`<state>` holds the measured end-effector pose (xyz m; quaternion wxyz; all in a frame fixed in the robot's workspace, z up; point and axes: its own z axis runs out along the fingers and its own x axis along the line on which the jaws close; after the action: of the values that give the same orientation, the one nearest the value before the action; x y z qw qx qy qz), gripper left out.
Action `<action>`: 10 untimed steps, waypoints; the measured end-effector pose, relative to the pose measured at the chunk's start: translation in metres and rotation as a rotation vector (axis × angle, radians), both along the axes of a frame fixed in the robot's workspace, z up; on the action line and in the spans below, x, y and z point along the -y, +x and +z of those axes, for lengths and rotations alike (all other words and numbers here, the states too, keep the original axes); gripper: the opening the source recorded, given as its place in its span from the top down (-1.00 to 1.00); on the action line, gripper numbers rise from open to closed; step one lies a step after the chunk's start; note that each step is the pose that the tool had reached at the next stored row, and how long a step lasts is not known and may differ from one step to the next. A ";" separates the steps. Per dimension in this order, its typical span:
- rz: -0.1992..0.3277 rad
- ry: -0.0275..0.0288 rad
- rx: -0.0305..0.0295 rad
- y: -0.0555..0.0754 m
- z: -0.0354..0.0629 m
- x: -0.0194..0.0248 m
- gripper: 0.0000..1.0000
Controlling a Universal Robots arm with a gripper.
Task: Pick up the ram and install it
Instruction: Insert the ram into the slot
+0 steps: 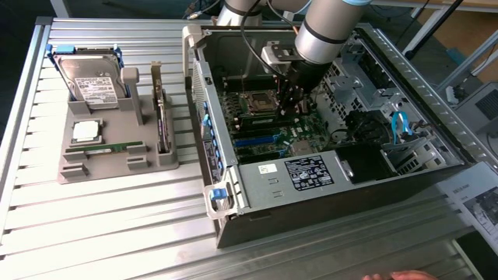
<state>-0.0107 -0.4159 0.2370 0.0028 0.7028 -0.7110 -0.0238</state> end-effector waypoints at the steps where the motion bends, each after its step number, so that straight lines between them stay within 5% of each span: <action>1: 0.000 0.0000 0.0000 0.000 0.0000 0.0000 0.76; 10: 0.000 -0.0002 0.0001 0.001 -0.0006 0.0000 0.76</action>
<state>-0.0101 -0.4158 0.2364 0.0028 0.7029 -0.7109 -0.0238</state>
